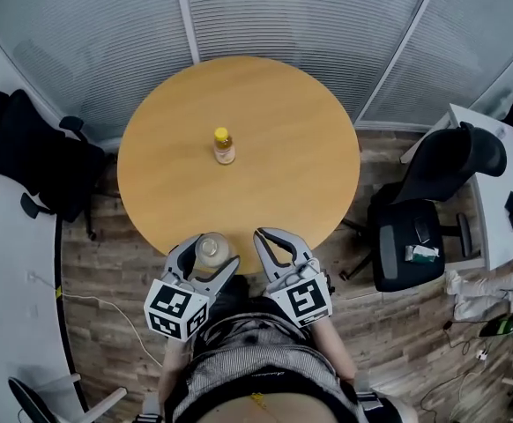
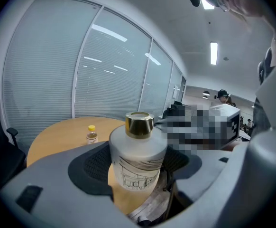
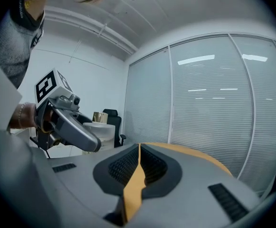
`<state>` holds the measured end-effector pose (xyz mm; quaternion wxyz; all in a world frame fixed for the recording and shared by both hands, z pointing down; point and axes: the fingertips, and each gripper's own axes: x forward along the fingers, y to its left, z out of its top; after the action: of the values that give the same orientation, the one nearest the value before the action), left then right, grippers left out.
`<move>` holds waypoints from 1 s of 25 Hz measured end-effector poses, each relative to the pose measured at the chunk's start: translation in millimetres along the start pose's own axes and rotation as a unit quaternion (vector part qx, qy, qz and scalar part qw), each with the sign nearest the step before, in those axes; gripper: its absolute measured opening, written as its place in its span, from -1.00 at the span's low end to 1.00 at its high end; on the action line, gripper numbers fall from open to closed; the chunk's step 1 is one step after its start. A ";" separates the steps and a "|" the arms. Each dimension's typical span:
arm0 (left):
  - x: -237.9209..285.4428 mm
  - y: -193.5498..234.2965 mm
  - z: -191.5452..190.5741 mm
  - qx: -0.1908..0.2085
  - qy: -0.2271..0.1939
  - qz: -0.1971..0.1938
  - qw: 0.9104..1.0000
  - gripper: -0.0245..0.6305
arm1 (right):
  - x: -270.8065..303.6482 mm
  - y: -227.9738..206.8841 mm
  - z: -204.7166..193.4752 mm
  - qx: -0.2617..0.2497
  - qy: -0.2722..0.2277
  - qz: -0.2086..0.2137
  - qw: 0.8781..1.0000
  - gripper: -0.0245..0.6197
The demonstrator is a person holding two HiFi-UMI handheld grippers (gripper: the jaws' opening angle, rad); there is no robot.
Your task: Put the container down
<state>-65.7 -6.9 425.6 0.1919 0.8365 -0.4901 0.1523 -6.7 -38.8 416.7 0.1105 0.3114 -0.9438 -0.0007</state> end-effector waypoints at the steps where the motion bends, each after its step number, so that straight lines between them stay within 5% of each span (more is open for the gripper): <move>1: 3.2 4.8 2.7 0.004 0.001 -0.005 1.000 0.06 | 5.2 -2.5 1.1 0.009 0.000 -0.006 1.000 -0.85; 25: 38.1 93.7 24.7 0.026 0.017 -0.089 0.996 0.06 | 100.3 -21.1 5.7 0.022 0.026 -0.070 0.997 -0.85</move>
<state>-128.3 -89.3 436.8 0.1906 0.8788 -0.4065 0.1614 -73.9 -115.2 430.5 0.1275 0.3793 -0.9162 0.0201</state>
